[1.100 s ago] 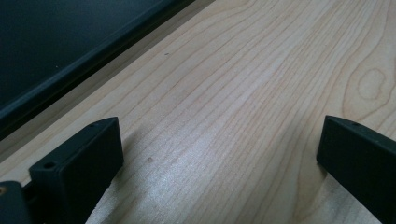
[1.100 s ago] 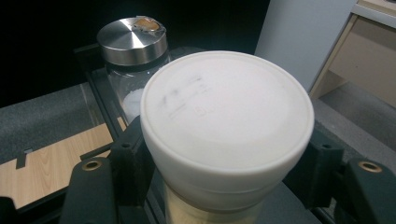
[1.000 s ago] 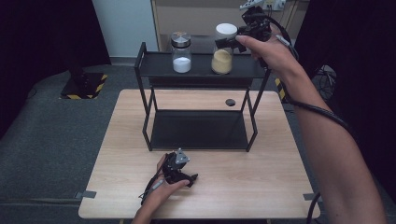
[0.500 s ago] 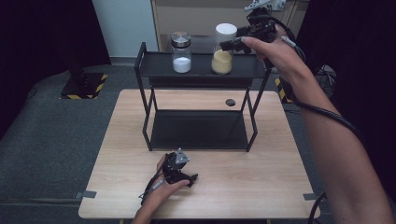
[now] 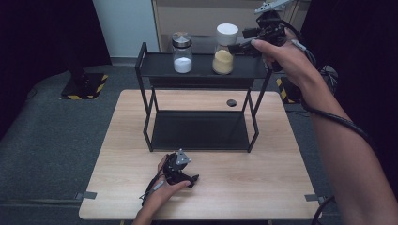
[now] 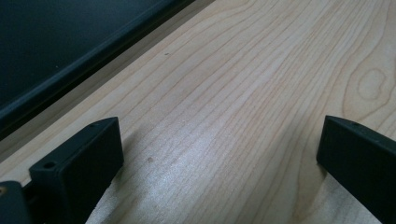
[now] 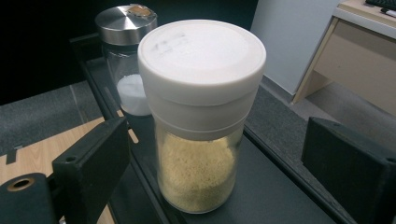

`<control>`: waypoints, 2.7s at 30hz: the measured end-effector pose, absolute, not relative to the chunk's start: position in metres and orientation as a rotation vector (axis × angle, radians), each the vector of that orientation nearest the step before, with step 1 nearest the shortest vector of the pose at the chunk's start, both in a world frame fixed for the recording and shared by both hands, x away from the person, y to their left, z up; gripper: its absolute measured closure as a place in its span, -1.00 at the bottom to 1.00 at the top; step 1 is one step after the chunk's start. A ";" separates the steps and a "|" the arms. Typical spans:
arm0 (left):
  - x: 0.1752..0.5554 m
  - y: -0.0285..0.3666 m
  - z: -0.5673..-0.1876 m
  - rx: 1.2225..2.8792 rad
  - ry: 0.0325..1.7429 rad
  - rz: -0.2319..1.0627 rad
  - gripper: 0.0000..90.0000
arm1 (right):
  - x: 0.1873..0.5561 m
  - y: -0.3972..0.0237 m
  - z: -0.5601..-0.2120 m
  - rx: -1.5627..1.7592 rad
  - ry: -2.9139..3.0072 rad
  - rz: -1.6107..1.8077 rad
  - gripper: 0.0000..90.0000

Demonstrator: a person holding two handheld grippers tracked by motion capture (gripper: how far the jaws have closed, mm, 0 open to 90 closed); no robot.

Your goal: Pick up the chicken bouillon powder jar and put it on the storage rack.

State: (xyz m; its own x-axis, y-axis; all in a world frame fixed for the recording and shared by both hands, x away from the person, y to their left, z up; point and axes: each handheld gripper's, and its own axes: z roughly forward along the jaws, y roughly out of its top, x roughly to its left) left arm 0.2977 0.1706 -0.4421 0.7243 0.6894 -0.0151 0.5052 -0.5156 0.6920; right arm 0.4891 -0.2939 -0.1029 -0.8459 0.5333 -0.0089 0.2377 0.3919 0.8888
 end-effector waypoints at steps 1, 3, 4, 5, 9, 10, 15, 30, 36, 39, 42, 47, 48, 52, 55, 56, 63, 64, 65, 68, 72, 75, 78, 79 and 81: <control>0.298 0.171 -0.442 2.229 0.900 0.341 -1.00 | 0.489 -0.295 -0.103 0.674 2.362 1.436 -0.81; 0.298 0.171 -0.442 2.229 0.900 0.341 -1.00 | 0.487 -0.296 -0.102 0.675 2.360 1.435 -0.81; 0.298 0.171 -0.442 2.229 0.900 0.342 -1.00 | 0.487 -0.297 -0.102 0.676 2.359 1.438 -0.81; 0.298 0.171 -0.442 2.229 0.900 0.341 -1.00 | 0.487 -0.297 -0.102 0.676 2.359 1.439 -0.81; 0.298 0.171 -0.442 2.229 0.900 0.341 -1.00 | 0.486 -0.299 -0.102 0.678 2.360 1.440 -0.81; 0.298 0.171 -0.442 2.229 0.900 0.341 -1.00 | 0.486 -0.300 -0.102 0.676 2.360 1.441 -0.81; 0.298 0.171 -0.442 2.230 0.900 0.342 -1.00 | 0.482 -0.303 -0.103 0.675 2.359 1.448 -0.82; 0.298 0.170 -0.442 2.235 0.898 0.340 -1.00 | 0.459 -0.311 -0.112 0.658 2.366 1.440 -0.84; 0.298 0.171 -0.442 2.230 0.899 0.340 -1.00 | 0.443 -0.313 -0.122 0.641 2.364 1.445 -0.84; 0.298 0.171 -0.442 2.229 0.899 0.339 -1.00 | 0.433 -0.313 -0.130 0.632 2.361 1.450 -0.84; 0.298 0.171 -0.442 2.230 0.898 0.339 -1.00 | 0.424 -0.313 -0.139 0.618 2.364 1.457 -0.84; 0.298 0.171 -0.442 2.229 0.900 0.340 -1.00 | 0.411 -0.315 -0.153 0.618 2.370 1.464 -0.83; 0.298 0.171 -0.442 2.229 0.900 0.340 -1.00 | 0.408 -0.315 -0.156 0.626 2.366 1.470 -0.83; 0.297 0.171 -0.443 2.227 0.900 0.341 -1.00 | 0.400 -0.316 -0.167 0.627 2.364 1.468 -0.83; 0.297 0.171 -0.443 2.227 0.899 0.341 -1.00 | 0.396 -0.317 -0.177 0.633 2.372 1.454 -0.84; 0.297 0.171 -0.443 2.227 0.900 0.341 -1.00 | 0.394 -0.316 -0.179 0.631 2.376 1.440 -0.84; 0.297 0.171 -0.443 2.227 0.899 0.341 -1.00 | 0.384 -0.317 -0.204 0.638 2.399 1.419 -0.85; 0.297 0.171 -0.443 2.227 0.899 0.341 -1.00 | 0.383 -0.317 -0.208 0.643 2.403 1.414 -0.85; 0.298 0.171 -0.443 2.227 0.899 0.341 -1.00 | 0.381 -0.317 -0.212 0.646 2.407 1.406 -0.85; 0.297 0.170 -0.443 2.227 0.901 0.344 -1.00 | 0.377 -0.317 -0.225 0.660 2.419 1.387 -0.85; 0.297 0.170 -0.442 2.229 0.900 0.343 -1.00 | 0.373 -0.318 -0.245 0.687 2.436 1.385 -0.85; 0.297 0.170 -0.442 2.229 0.900 0.343 -1.00 | 0.369 -0.318 -0.258 0.698 2.445 1.387 -0.85; 0.297 0.171 -0.442 2.230 0.900 0.343 -1.00 | 0.366 -0.318 -0.270 0.710 2.456 1.380 -0.85; 0.297 0.170 -0.442 2.229 0.900 0.343 -1.00 | 0.364 -0.318 -0.275 0.716 2.459 1.383 -0.85; 0.297 0.170 -0.442 2.229 0.900 0.343 -1.00 | 0.362 -0.318 -0.281 0.718 2.467 1.373 -0.85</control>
